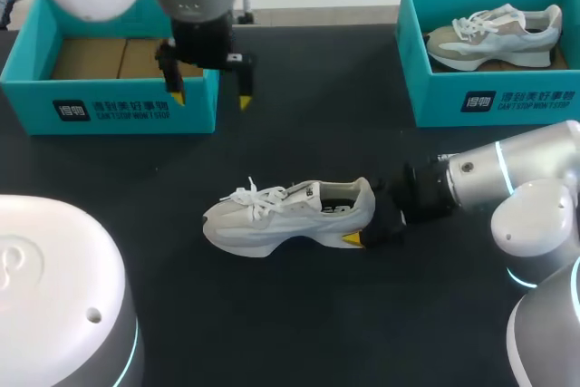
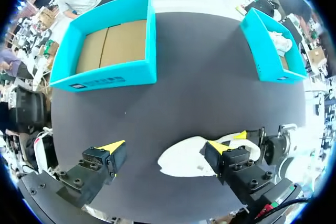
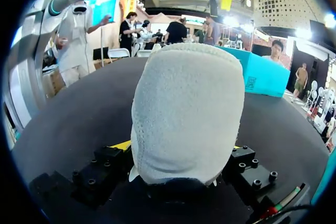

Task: Take the shoe out of the shoebox, open the shoe tongue, remove and reinsert the insole, then place the shoe into the shoebox

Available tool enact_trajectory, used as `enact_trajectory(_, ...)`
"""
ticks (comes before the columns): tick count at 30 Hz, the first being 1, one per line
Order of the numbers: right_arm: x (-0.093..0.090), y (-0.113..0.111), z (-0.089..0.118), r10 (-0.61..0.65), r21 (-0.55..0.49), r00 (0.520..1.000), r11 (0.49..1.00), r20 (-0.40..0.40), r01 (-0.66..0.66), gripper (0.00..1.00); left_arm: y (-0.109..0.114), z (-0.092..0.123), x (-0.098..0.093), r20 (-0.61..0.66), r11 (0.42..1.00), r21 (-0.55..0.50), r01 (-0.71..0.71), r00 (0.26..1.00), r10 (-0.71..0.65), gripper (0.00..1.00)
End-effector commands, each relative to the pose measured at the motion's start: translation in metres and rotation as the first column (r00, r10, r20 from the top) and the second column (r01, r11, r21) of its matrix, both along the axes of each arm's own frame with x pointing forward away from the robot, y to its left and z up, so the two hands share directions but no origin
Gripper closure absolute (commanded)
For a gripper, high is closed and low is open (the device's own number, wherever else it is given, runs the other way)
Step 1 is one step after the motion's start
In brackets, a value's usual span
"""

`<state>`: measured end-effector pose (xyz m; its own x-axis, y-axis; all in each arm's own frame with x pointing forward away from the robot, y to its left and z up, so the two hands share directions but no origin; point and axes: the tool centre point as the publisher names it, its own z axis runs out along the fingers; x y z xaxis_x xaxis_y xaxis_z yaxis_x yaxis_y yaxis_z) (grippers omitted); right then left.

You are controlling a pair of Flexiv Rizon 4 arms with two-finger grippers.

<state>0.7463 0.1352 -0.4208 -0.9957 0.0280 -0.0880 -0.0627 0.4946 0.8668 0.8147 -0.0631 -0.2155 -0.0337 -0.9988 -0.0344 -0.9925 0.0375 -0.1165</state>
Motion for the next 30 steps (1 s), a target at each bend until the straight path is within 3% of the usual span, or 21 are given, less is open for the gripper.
enact_trajectory(1,0.003,0.005,-0.005,-0.002,-0.006,1.000,1.000,0.001,0.002,1.00,-0.029,-0.004,-0.023,0.017,1.000,0.006,0.012,1.000,-0.012,0.00)
enact_trajectory(9,0.003,0.005,-0.005,-0.002,-0.006,1.000,1.000,0.001,0.002,1.00,-0.094,-0.014,-0.076,-0.035,0.993,-0.036,0.112,0.993,-0.113,0.00)
enact_trajectory(15,0.003,0.005,-0.005,-0.002,-0.006,1.000,1.000,0.001,0.002,1.00,-0.117,-0.031,-0.109,-0.081,0.990,-0.057,0.130,0.988,-0.135,0.00)
enact_trajectory(30,0.003,0.005,-0.005,-0.002,-0.006,1.000,1.000,0.001,0.002,1.00,-0.117,-0.036,-0.106,-0.077,0.990,-0.046,0.136,0.987,-0.139,0.00)
